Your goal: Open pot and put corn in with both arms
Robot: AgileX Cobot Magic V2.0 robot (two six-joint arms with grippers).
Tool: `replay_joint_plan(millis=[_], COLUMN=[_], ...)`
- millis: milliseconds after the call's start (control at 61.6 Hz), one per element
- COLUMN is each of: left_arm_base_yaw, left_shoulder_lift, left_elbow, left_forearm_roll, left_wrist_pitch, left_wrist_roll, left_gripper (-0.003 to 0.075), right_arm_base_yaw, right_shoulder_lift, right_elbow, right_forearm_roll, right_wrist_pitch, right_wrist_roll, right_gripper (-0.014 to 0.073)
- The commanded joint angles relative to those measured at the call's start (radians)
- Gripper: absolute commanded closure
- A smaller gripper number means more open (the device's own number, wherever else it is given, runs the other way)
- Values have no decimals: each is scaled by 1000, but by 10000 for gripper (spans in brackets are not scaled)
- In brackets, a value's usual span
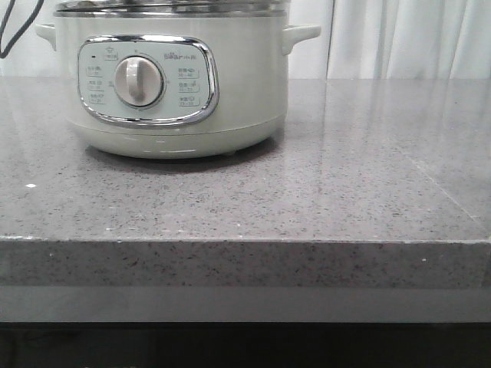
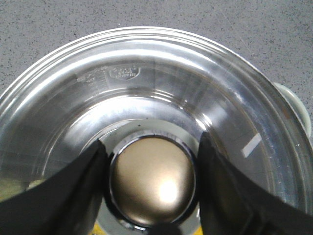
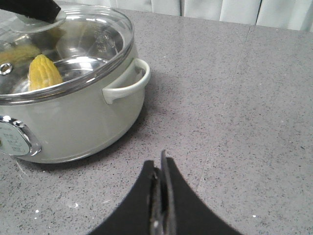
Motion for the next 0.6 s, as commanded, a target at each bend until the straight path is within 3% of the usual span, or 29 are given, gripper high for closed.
replay_joint_plan(millis=[0, 454, 584], left_arm_base_yaw=[-10, -10, -10], left_shoulder_lift=[-40, -40, -40], left_elbow=[-32, -32, -32], left_forearm_roll=[8, 22, 22], left_wrist_pitch=[-92, -87, -80], left_wrist_roll=[-5, -5, -5], left_gripper=[442, 409, 350], right_arm_base_yaw=[-8, -8, -8], right_shoulder_lift=[-11, -11, -11], right_elbow=[-24, -24, -24], right_forearm_roll=[-7, -7, -7], right_wrist_pitch=[-82, -89, -89], right_wrist_roll=[-6, -6, -6], right_gripper=[714, 714, 714])
